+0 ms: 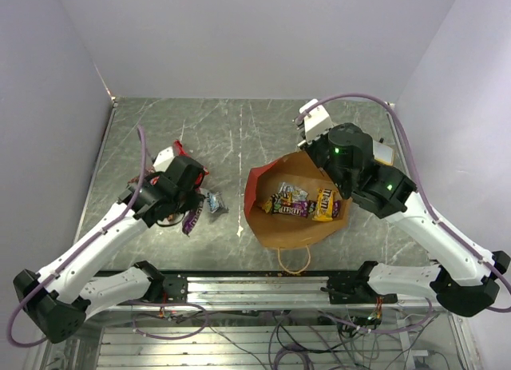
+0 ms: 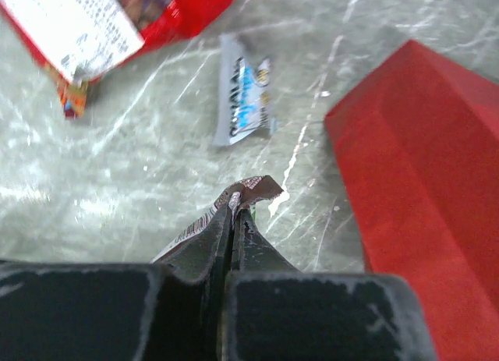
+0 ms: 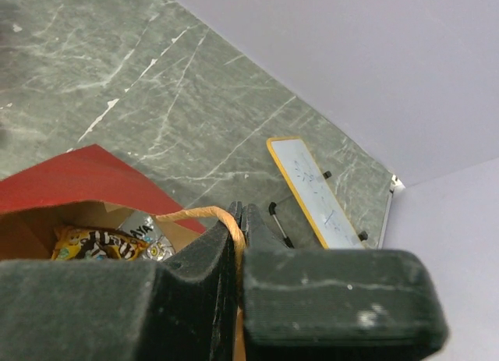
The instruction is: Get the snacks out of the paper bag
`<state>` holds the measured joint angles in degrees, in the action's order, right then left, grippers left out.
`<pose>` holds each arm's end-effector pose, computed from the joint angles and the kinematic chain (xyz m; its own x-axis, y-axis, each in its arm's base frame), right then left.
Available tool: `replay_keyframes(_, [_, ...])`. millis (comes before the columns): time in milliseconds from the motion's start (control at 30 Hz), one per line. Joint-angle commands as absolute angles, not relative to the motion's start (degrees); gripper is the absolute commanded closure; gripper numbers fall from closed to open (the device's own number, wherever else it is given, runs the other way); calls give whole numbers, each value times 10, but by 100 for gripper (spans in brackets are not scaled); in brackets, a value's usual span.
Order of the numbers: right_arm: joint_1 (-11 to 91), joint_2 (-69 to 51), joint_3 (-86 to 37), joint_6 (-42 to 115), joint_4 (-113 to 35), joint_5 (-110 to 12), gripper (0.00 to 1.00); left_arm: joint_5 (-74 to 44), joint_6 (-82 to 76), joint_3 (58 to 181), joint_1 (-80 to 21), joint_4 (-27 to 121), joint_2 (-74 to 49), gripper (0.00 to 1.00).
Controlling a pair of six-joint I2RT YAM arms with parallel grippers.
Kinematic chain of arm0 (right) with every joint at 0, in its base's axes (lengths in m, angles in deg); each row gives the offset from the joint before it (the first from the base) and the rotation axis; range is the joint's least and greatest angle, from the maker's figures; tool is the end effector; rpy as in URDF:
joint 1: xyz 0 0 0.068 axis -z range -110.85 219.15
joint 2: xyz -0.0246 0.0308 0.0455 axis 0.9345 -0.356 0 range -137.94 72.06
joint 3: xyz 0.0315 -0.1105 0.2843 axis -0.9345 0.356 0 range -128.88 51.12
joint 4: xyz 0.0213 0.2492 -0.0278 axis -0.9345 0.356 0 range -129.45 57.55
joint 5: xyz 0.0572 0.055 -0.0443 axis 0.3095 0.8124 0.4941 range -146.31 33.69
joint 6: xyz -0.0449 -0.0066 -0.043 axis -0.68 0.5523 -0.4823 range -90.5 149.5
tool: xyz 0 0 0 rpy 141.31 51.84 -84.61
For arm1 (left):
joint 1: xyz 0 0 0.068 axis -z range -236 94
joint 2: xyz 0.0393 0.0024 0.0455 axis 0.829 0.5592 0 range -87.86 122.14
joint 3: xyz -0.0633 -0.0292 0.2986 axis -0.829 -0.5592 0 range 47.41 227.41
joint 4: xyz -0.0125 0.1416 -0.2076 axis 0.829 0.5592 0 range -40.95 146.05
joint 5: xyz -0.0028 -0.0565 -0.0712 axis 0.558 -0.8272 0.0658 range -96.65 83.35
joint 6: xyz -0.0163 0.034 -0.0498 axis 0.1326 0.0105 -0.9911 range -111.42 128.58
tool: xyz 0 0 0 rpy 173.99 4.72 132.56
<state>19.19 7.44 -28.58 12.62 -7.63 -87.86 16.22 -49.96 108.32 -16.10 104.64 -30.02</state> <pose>0.1557 0.1467 0.4694 -0.0815 -0.4817 -0.8726 -0.3696 0.8277 -0.4223 0.1373 -0.0907 0.3453 -0.6672 -0.4668 -0.5805 -0.3056 0.8822 -0.3582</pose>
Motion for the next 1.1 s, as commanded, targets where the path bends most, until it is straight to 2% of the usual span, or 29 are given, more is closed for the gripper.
replay_keyframes(0, [193,72,-310,146,-64,-870,100,106,-662,1014,-196,1017,-323,93])
replay_keyframes(233, [193,75,-315,148,-50,-859,100,97,-880,903,-218,952,-343,93])
replay_keyframes(367, [193,77,-312,155,-44,-855,100,135,-967,882,-220,960,-342,93])
replay_keyframes(500, [193,79,-316,160,-36,-855,100,194,-1025,880,-227,971,-338,93])
replay_keyframes(933, [193,74,-327,154,-40,-850,100,180,-1114,802,-252,816,-277,93])
replay_keyframes(1000, [193,76,-324,153,-42,-848,100,169,-1109,790,-255,787,-268,87])
replay_keyframes(1067, [193,79,-321,154,-43,-844,100,154,-1122,784,-258,784,-259,72])
